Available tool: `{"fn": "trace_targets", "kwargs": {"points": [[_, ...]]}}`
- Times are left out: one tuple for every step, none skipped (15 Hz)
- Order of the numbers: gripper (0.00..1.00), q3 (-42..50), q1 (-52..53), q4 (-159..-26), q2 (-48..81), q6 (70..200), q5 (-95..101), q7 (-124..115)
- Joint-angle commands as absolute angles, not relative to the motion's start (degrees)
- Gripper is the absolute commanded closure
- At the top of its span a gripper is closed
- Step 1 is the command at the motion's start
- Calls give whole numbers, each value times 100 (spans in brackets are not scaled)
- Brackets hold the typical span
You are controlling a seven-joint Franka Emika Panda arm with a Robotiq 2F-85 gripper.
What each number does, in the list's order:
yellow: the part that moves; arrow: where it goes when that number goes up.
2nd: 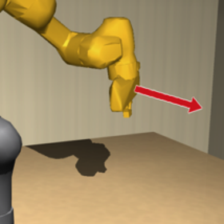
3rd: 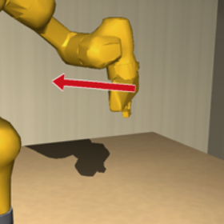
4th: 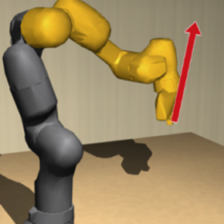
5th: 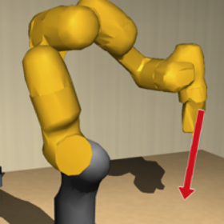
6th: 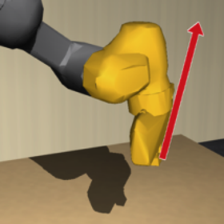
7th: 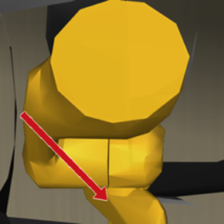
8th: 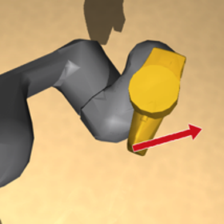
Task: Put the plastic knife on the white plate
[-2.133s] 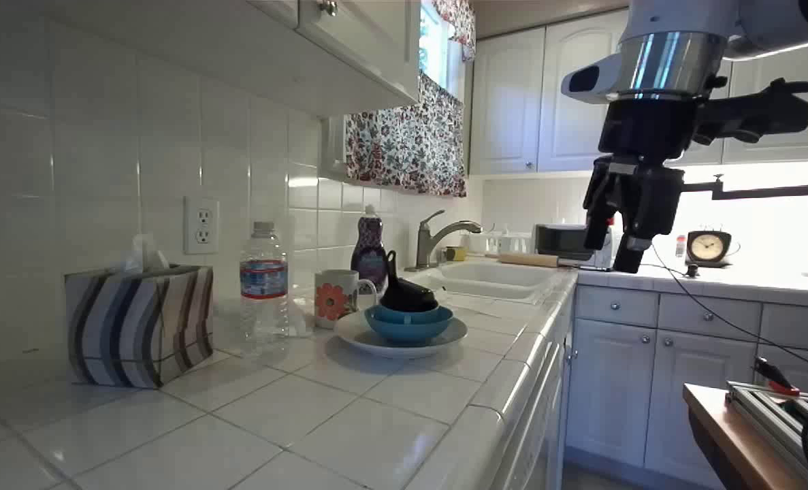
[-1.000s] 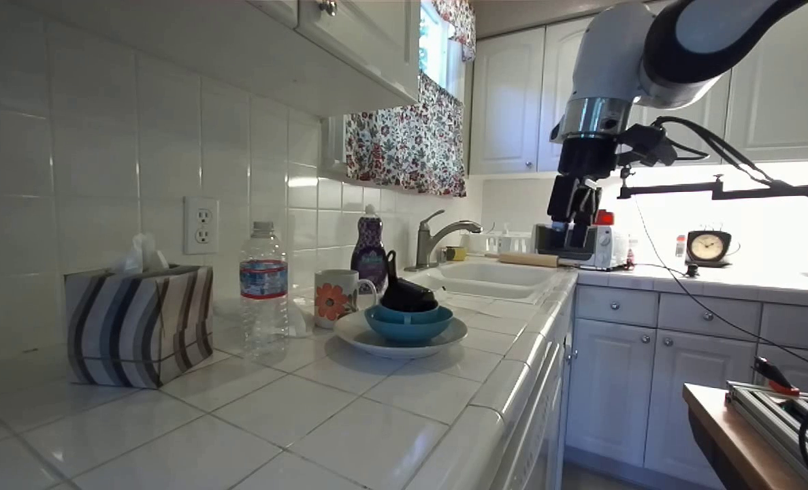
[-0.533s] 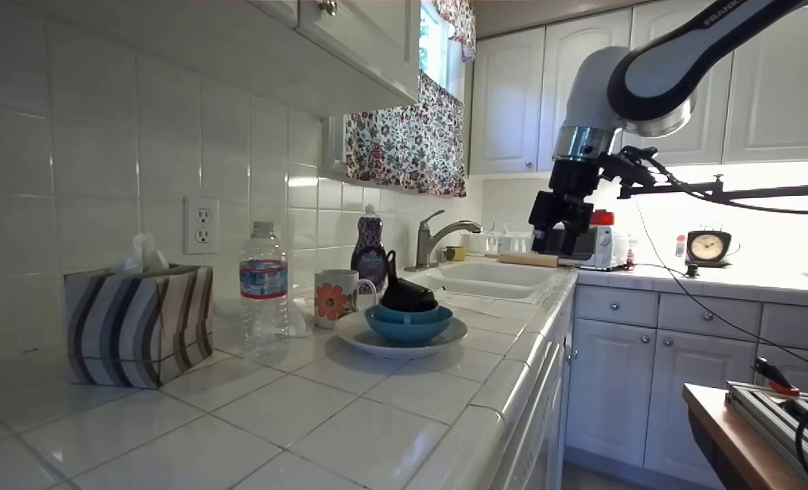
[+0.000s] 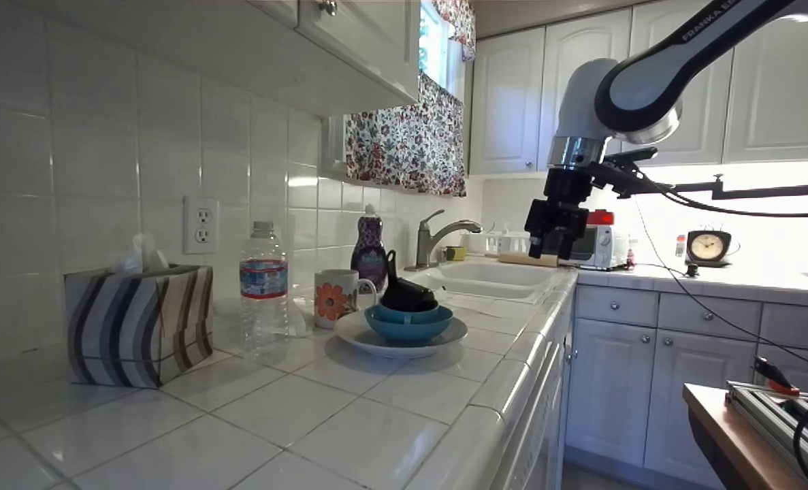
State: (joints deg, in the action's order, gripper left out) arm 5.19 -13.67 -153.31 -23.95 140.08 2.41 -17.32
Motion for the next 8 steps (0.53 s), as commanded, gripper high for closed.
{"fn": "trace_targets", "kwargs": {"points": [[0, 586, -1573, -15018, -1898, 14256, 512, -1516], [0, 606, -1613, -14955, -1766, 14326, 567, -1485], [0, 643, -1627, -14890, -1644, 14400, 575, -1438], [0, 673, -1637, -14820, -1517, 14477, 589, -1402], [0, 697, -1649, -14756, -1375, 14590, 622, -1396], [0, 750, -1623, -14692, -1240, 14688, 578, -1328], [0, 806, -1598, -14602, -1038, 14816, 509, -1283], [0, 854, -1564, -14524, -870, 14949, 458, -1196]]}}
